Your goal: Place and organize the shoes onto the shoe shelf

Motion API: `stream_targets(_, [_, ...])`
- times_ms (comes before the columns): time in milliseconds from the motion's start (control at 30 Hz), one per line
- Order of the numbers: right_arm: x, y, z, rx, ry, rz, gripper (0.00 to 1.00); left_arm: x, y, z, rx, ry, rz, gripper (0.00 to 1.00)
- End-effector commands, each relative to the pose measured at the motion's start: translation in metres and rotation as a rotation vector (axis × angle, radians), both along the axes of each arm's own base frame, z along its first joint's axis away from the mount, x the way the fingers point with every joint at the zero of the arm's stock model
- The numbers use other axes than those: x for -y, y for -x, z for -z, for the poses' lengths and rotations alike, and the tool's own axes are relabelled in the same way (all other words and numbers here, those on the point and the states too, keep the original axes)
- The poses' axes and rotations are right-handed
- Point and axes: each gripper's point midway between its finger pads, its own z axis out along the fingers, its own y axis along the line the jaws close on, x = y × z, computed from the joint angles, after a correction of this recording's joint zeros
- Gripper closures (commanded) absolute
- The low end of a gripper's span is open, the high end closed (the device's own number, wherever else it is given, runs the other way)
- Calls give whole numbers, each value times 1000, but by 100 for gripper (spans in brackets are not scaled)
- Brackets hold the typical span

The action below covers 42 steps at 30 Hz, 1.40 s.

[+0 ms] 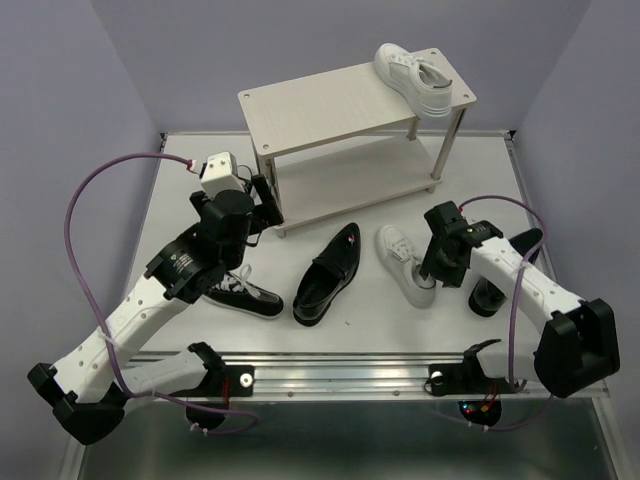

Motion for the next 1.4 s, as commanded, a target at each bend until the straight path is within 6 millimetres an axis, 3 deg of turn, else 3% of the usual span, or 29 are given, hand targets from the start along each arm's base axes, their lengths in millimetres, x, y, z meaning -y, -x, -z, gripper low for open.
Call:
stream_targets(0, [-2,-16,-3,11,40,-88,46,1,-4,-18,48,54,-19,1])
stream_targets(67, [-7,-19,1,13,20,-115,48,1,-4,-19,50,56,-17,1])
stream_targets(200, [-20,-22,7,8,-36,-168,64,1,-4,-19,49,45,-16,1])
stream_targets(233, [-22,-22,6,10,-47,-176,75,1,-5,-21,51,46,-14,1])
stream_targets(367, [-20,-23,-7,36,-39,-173,99,1,-4,-22,51,44,-9,1])
stream_targets(700, [-20,-18,-95,200,-82,-231,99,-10,4,-30,74,41,-20,1])
stream_targets(933, [-21,-8,-130,220,-101,-294,99,-16,6,-34,85,27,-31,1])
stream_targets(1067, [-31,-1,-145,225,-139,-394,99,-20,7,-36,89,22,-43,1])
stream_targets(1367, [-69,6,-219,387,-316,-626,99,-29,8,-36,82,17,-88,1])
